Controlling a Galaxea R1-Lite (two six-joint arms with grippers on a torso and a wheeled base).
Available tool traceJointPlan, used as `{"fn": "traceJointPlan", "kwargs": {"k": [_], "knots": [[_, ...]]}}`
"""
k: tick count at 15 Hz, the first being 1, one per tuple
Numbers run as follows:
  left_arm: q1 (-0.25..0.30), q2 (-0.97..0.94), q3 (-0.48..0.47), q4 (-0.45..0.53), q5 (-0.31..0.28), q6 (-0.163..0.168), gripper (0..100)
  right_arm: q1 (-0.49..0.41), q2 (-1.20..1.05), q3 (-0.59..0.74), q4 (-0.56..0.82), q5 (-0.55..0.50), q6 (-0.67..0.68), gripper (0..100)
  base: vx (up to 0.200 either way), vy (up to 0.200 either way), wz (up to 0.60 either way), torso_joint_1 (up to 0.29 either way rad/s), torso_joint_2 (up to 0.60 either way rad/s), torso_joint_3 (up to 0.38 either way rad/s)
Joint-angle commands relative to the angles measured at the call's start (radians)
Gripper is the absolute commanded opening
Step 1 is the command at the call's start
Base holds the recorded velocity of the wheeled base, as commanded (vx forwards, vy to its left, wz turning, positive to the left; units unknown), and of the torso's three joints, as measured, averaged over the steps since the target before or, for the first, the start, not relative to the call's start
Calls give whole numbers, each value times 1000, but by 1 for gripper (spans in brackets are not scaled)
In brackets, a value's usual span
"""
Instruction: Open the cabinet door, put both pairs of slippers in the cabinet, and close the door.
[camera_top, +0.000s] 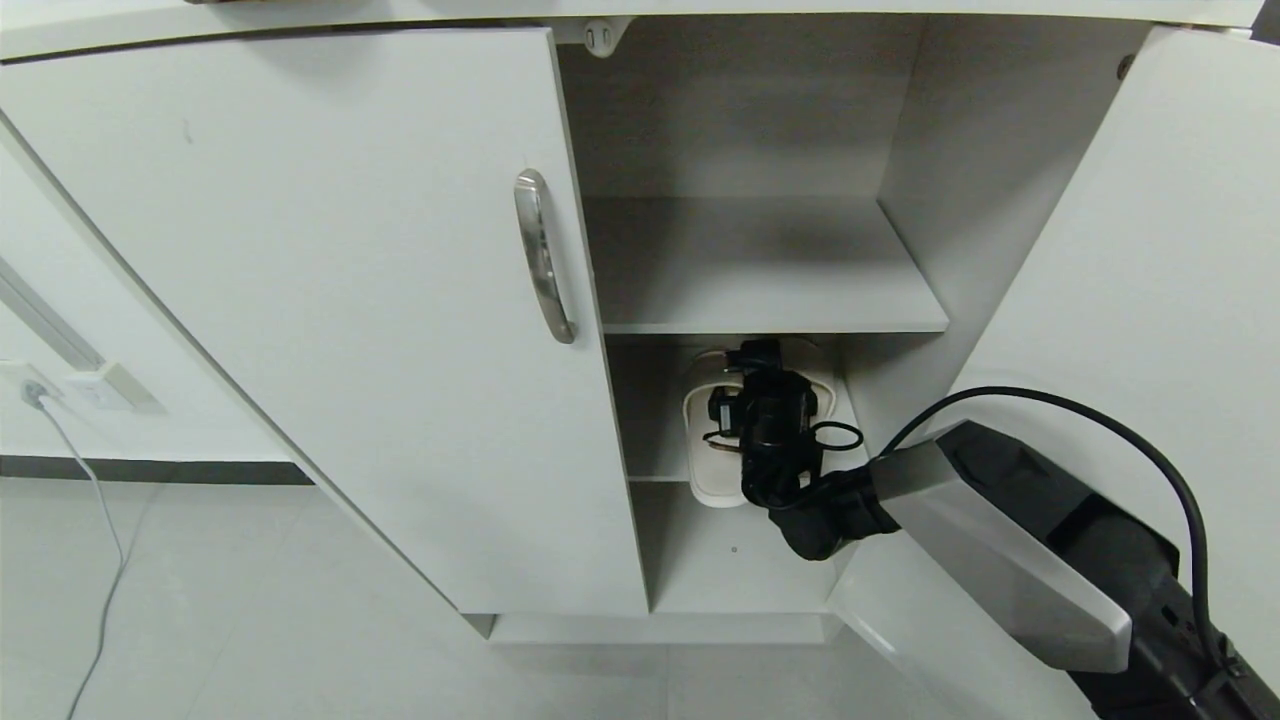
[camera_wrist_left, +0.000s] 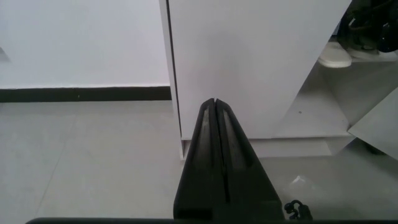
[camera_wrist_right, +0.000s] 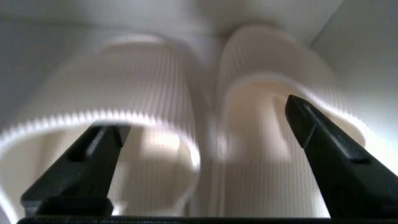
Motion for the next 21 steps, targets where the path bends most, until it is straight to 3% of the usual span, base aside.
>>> {"fn": "traceJointPlan", "kwargs": {"k": [1,4,10,13,17,21], "knots": [[0,1,0,0,0,1,0,16,-53,86,-29,-1,-1,100,0,0,0,0,0,0],[0,1,0,0,0,2,0,40,-131,240,-100,-1,0,100,0,0,0,0,0,0],[0,1,0,0,0,1,0,112,-367,778,-356,-8,6,100,0,0,0,0,0,0],[0,1,0,0,0,1,0,155,-442,944,-431,-11,14,100,0,0,0,0,0,0],[0,1,0,0,3,-1,0,166,-461,982,-451,-11,14,100,0,0,0,0,0,0],[0,1,0,0,3,-1,0,172,-459,999,-456,-10,14,100,-200,0,0,5,4,2]]}}
